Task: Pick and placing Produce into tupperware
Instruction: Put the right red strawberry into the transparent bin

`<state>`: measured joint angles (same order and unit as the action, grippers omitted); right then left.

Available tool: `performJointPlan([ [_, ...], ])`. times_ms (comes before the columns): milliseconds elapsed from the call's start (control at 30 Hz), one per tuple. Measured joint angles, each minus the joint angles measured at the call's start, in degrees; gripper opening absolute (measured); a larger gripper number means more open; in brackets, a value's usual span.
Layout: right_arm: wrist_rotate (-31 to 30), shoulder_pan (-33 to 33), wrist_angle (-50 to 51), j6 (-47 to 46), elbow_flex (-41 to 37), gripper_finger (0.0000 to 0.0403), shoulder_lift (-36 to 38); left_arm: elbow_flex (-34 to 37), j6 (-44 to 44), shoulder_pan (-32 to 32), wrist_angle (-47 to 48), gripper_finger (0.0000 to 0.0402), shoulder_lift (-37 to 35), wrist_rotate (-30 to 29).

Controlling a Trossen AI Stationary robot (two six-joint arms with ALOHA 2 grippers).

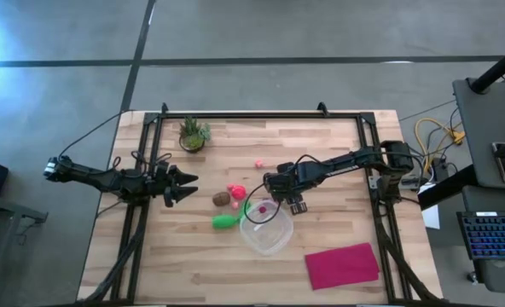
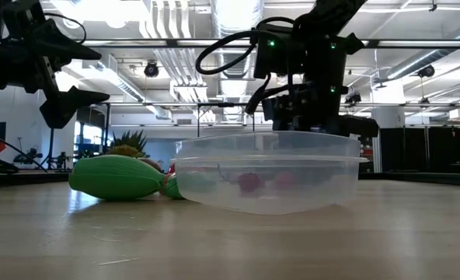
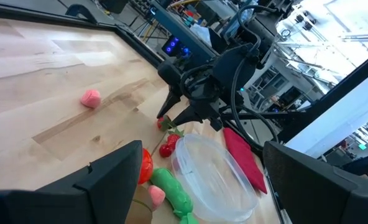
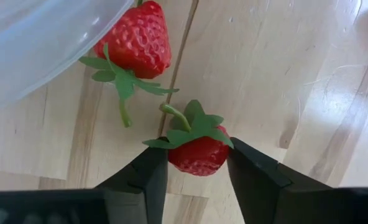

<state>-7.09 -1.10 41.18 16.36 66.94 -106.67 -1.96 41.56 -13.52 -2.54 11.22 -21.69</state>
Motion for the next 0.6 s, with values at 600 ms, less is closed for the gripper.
performJointPlan([
  [600, 0.5, 0.5, 2.9, -15.4, 0.1, 0.015, 14.1, 0.0, 0.0, 0.0, 0.0, 0.032, 0.2, 0.0],
])
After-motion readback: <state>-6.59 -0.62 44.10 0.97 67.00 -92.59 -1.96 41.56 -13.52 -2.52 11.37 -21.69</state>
